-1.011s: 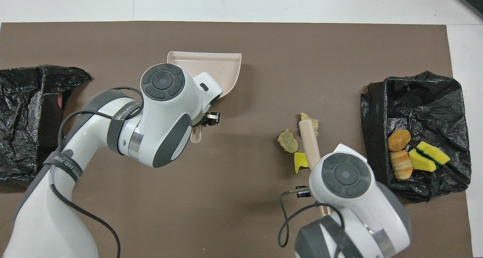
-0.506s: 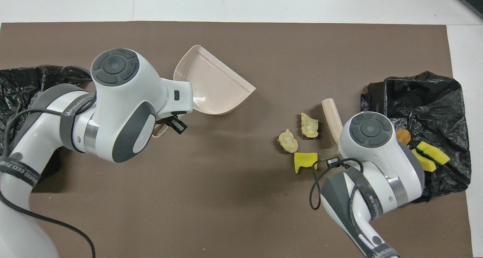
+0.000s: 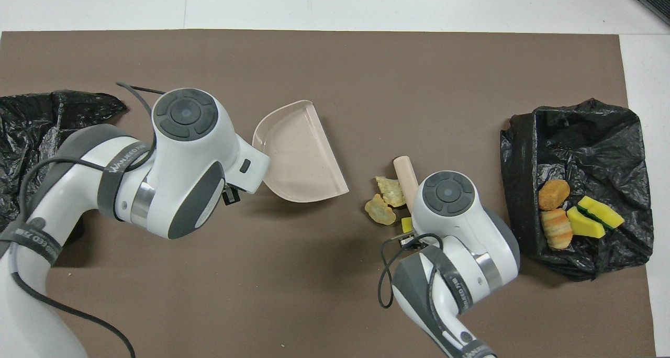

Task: Sweep and dump trash in bin
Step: 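Brush the remaining bread and sponge toward the dustpan with the right gripper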

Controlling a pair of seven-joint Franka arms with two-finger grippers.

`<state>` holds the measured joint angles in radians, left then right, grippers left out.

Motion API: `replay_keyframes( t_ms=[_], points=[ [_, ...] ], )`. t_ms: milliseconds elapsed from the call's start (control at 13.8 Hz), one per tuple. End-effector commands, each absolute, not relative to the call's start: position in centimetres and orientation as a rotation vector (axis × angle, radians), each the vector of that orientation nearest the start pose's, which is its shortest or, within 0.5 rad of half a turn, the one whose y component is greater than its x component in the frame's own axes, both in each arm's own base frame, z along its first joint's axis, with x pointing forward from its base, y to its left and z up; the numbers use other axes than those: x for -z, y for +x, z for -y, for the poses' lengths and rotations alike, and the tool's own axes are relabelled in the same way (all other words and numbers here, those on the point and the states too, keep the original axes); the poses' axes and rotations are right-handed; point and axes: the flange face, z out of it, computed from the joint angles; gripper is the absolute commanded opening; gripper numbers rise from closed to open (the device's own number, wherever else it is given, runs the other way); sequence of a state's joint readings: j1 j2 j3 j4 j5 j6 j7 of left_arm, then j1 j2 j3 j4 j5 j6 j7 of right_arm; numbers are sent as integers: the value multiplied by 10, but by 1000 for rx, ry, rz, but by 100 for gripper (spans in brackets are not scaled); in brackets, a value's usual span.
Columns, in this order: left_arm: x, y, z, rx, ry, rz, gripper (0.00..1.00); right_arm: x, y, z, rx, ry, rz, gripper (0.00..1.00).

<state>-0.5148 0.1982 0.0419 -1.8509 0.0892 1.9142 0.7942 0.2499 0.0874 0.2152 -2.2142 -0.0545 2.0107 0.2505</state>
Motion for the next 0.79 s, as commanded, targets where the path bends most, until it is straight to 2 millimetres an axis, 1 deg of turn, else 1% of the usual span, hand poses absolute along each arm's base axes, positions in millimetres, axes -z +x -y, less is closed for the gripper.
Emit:
replay_keyframes(
  t_ms=[0,72,217,361,433,578,722],
  points=[
    [-390,495,290,-241,-2337,-1942,0,-313,442,-241,-439,-3148,362,0],
    [-387,489,299,-223,-2295,-1970,0,-313,440,-246,-441,-3135,351,0],
    [-388,490,297,-219,-2176,-1995,0,-314,436,-255,-448,-3112,343,0],
    [-389,498,290,-211,-2097,-2084,0,-316,437,-255,-456,-3114,353,0],
    [-389,504,282,-219,-2083,-2099,0,-321,440,-254,-460,-3127,354,0],
    [-387,519,255,-229,-2105,-2084,0,-338,449,-240,-482,-3130,327,0],
    [-382,523,247,-195,-2019,-2118,0,-353,452,-231,-482,-3183,335,0]
  ],
)
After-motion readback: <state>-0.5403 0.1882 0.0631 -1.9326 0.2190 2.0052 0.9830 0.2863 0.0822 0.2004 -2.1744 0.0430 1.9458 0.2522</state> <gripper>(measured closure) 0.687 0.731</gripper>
